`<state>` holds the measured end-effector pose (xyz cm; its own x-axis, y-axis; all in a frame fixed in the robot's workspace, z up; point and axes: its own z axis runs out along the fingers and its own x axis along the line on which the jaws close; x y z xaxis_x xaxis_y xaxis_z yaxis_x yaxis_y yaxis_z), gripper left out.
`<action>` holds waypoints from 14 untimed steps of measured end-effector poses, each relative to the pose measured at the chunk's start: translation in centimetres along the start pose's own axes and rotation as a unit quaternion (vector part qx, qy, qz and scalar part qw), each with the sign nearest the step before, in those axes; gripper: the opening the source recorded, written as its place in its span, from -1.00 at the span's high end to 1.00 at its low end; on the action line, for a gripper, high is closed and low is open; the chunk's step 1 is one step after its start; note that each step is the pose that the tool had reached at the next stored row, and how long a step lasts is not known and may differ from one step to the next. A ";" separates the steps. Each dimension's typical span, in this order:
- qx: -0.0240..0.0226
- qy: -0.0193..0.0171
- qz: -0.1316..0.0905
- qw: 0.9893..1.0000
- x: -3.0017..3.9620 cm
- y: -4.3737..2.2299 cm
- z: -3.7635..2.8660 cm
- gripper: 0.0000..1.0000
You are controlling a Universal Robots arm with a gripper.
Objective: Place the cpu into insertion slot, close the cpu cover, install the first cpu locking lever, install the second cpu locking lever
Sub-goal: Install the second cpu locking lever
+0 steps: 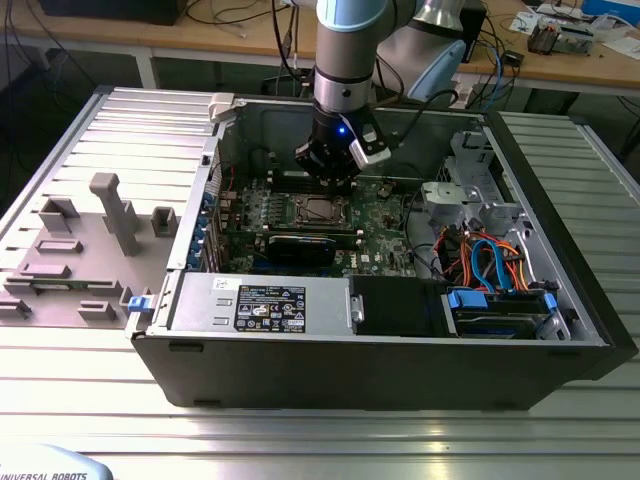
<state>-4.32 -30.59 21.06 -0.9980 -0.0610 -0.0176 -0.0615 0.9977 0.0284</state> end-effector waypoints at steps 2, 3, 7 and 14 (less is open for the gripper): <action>0.000 0.000 0.000 1.000 -0.01 0.02 -0.73 0.79; 0.000 0.000 0.000 1.000 -0.02 0.03 -0.93 0.79; 0.000 0.000 0.000 1.000 -0.03 0.04 -1.33 0.79; 0.000 0.000 0.000 1.000 0.02 -0.61 -1.34 0.79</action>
<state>-4.32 -31.24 22.39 -0.9980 -0.0610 -0.0175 -0.0614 0.9977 0.0277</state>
